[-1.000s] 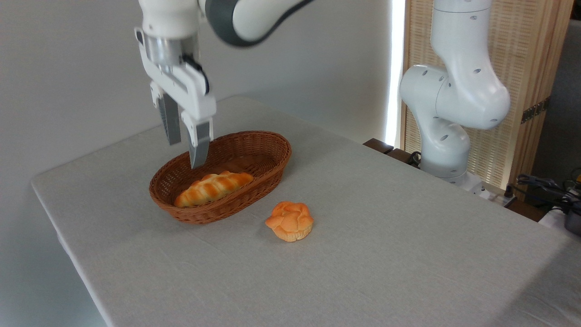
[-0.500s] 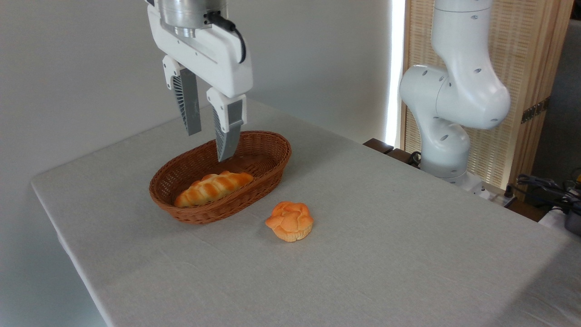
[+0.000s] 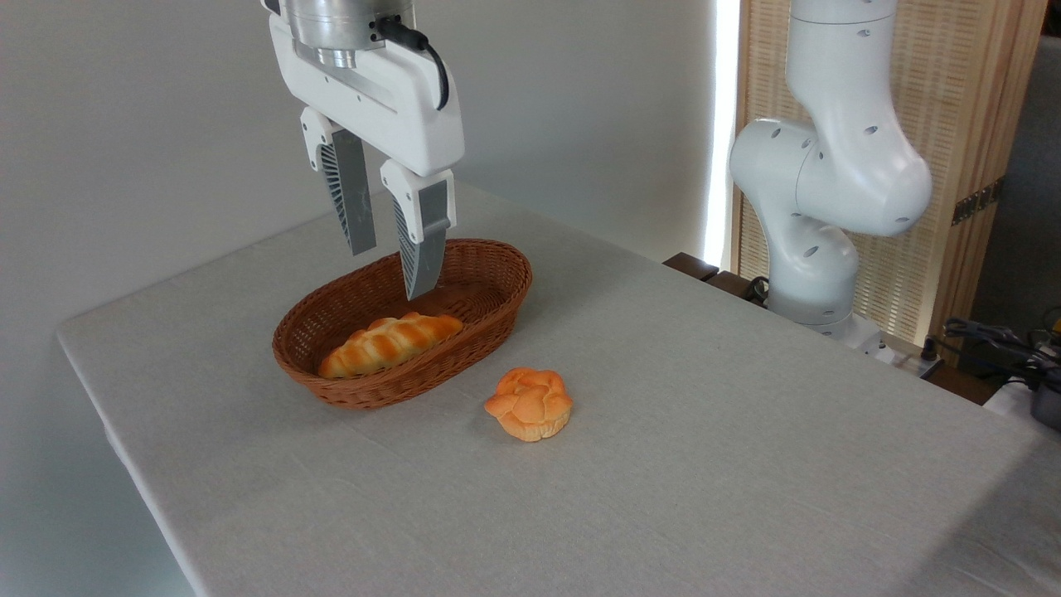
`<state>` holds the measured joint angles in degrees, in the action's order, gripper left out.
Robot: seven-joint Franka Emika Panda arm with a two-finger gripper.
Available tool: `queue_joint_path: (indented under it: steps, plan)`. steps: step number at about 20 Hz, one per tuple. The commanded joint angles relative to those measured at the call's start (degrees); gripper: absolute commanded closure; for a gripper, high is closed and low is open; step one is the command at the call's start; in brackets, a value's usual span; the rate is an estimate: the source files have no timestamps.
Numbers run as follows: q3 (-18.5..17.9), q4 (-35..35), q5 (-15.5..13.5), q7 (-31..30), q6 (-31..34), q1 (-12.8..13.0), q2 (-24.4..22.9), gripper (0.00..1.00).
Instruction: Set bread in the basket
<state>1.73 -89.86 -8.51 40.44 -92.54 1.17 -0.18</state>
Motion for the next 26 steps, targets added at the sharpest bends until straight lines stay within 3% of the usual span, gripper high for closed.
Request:
queue_joint_path:
  steps: [1,3,11,26]
  plan:
    - [1.0,1.5,2.6,0.1,1.9,0.4,0.8,0.0]
    - [2.0,1.4,5.0,0.1,2.0,0.4,0.9,0.0]
    - [2.0,1.3,6.4,-0.1,2.1,0.4,0.9,0.0]
    - [1.7,1.2,6.5,-0.4,2.1,0.4,1.0,0.0]
